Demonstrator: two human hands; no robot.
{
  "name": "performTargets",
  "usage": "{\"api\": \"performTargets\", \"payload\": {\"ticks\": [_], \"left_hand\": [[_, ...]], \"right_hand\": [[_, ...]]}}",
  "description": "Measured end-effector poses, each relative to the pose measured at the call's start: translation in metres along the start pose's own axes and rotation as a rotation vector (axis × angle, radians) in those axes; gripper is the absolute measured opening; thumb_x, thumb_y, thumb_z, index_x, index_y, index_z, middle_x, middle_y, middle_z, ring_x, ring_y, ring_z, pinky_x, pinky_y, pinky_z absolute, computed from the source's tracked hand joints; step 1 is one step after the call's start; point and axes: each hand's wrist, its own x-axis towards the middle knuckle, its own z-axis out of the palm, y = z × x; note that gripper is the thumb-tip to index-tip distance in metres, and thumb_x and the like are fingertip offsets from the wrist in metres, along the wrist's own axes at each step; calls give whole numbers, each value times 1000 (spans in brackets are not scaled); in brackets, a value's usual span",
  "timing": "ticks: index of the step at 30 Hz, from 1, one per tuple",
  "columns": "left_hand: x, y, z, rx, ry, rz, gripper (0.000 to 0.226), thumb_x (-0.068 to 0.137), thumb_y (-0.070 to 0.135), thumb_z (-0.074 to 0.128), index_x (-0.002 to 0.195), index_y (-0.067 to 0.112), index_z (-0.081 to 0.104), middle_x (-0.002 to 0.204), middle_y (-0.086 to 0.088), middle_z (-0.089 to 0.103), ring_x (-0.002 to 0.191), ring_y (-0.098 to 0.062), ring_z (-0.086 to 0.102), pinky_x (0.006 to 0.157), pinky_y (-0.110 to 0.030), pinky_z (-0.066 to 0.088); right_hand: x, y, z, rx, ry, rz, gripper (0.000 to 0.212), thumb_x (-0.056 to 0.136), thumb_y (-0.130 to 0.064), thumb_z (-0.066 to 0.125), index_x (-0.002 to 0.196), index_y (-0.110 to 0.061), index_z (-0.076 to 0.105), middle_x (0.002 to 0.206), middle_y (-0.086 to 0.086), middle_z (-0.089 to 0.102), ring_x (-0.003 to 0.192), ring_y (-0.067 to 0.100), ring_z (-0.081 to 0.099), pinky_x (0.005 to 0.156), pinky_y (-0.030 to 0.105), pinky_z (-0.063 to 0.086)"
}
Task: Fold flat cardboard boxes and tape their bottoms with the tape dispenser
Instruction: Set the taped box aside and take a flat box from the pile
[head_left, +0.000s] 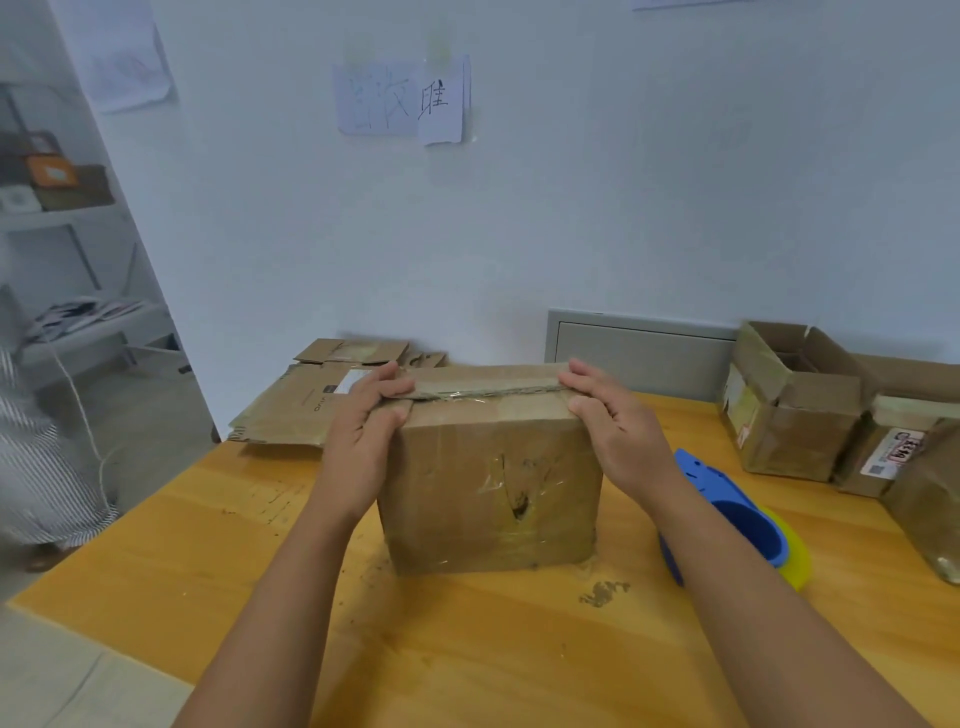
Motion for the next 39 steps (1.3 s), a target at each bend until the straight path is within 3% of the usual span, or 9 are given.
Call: {"api": "performTargets", "payload": {"ticks": [5,9,13,17,20,24,29,36,39], "left_hand": [[-2,3,-2,32,1,20,37,87,31,45,115,44,64,134,29,51,122,20,38,92,-2,29],[0,4,-10,105,-62,25,31,100,18,49,116,38,67,140,24,49,125,18,38,96,-7,30],[8,17,-18,535,-173,121,46,94,45,36,133,35,59,153,23,33,146,0,18,119,-35,20],[2,33,-4,848,-275,189,74,86,83,26,145,43,42,155,22,32,148,-5,17,114,-38,27],[1,33,-5,936,-290,210,78,81,83,34,148,41,39,157,18,30,148,-7,17,117,-39,24],[5,37,-1,1161,-342,312,84,82,81,34,151,33,33,161,9,26,151,-15,13,121,-41,0],[5,39,13,1158,-330,297,85,84,77,39,155,34,20,162,5,24,149,-18,22,118,-37,23],[4,37,20,1211,-350,319,82,83,79,40,152,39,22,162,-1,24,149,-22,19,120,-40,13],[0,35,18,1177,-319,338,80,83,76,41,152,38,26,161,-1,27,149,-22,21,119,-41,20]], "right_hand": [[6,-17,-3,-427,-79,-113,61,95,-45,24,148,-23,46,156,-12,38,148,5,21,123,36,17],[2,-21,-7,-650,-191,-159,85,89,-81,11,154,-31,33,160,-16,28,150,5,15,121,41,18],[3,-28,-11,-705,-236,-141,95,79,-87,12,154,-32,32,161,-17,26,150,4,14,118,38,24],[6,-37,-13,-829,-305,-152,99,79,-87,4,157,-30,24,164,-14,18,152,7,8,122,44,7],[9,-43,-6,-906,-378,-240,89,85,-85,18,158,-33,16,165,-15,11,153,8,4,122,43,-2],[10,-43,2,-926,-407,-281,78,92,-75,32,157,-36,17,165,-16,11,152,8,8,123,39,5],[8,-38,0,-904,-323,-261,88,87,-80,35,158,-29,19,165,-12,16,152,10,11,123,38,8],[6,-38,2,-933,-277,-241,95,84,-84,32,158,-25,21,165,-9,16,152,10,12,122,39,7],[-6,-32,-15,-635,-169,-207,97,83,-86,21,157,-24,25,163,-13,20,151,7,11,121,34,10]]}}
